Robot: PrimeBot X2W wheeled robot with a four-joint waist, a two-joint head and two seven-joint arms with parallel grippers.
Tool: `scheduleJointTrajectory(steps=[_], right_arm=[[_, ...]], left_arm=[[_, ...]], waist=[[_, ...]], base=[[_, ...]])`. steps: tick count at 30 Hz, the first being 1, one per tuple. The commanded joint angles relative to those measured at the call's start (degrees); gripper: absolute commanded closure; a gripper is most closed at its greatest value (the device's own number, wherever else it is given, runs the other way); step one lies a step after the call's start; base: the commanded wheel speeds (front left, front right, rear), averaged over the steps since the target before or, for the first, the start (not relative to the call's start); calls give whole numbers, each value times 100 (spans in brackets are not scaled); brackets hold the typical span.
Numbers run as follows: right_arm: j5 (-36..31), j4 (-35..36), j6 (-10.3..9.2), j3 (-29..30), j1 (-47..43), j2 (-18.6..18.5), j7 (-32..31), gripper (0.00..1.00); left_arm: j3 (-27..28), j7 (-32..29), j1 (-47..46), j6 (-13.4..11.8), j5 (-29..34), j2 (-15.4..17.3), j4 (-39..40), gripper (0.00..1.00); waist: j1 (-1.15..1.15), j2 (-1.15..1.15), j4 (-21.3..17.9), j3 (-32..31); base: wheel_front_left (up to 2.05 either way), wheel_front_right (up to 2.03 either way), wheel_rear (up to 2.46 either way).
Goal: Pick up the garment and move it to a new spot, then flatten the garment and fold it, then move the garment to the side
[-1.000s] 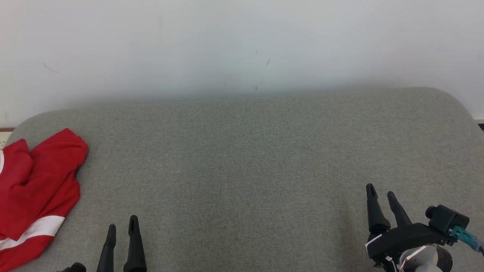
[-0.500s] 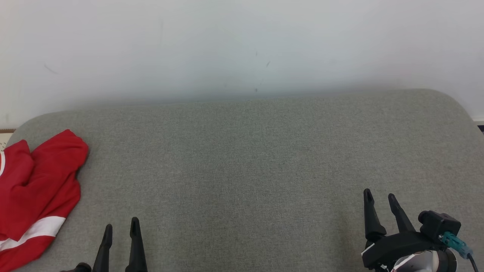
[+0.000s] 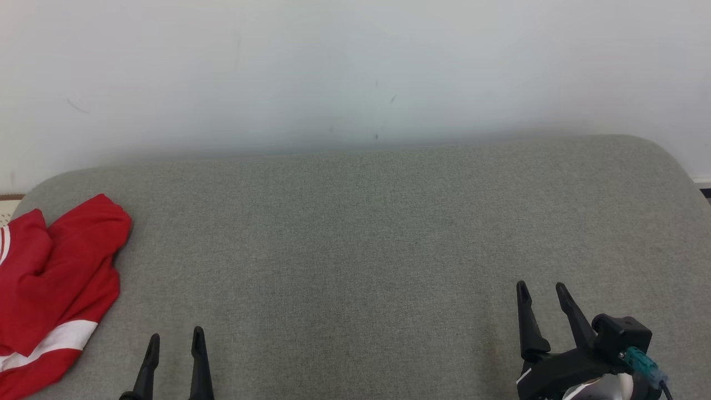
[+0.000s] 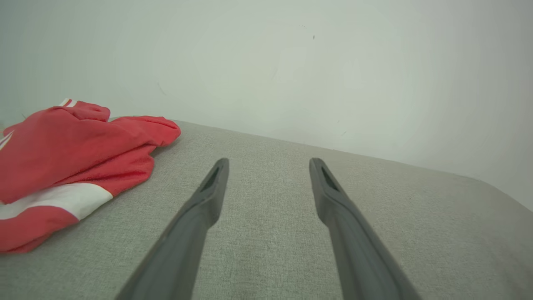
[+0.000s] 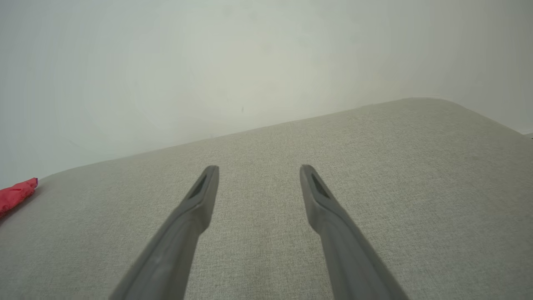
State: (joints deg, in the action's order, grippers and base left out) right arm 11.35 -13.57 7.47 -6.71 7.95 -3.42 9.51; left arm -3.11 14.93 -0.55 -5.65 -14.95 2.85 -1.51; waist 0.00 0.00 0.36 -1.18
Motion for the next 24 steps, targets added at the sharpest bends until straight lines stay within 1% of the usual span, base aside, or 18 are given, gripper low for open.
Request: scheduleJointTrajectory(steps=[1,8,24], right_arm=[[-184,65,4,-72,-27,1,87,0],[-510,102,4,-217,-98,19,237,0],[-1148,186,4,-449,-226,56,532,0]], left_arm=[[60,11,53,-50,199,18,66,0],[190,12,119,-151,610,101,85,0],[458,13,294,-361,1302,202,187,0]], waist=[[0,0,-1,-20],[0,0,1,-74],[0,0,6,-165]], base=[[0,0,0],[0,0,0],[0,0,0]])
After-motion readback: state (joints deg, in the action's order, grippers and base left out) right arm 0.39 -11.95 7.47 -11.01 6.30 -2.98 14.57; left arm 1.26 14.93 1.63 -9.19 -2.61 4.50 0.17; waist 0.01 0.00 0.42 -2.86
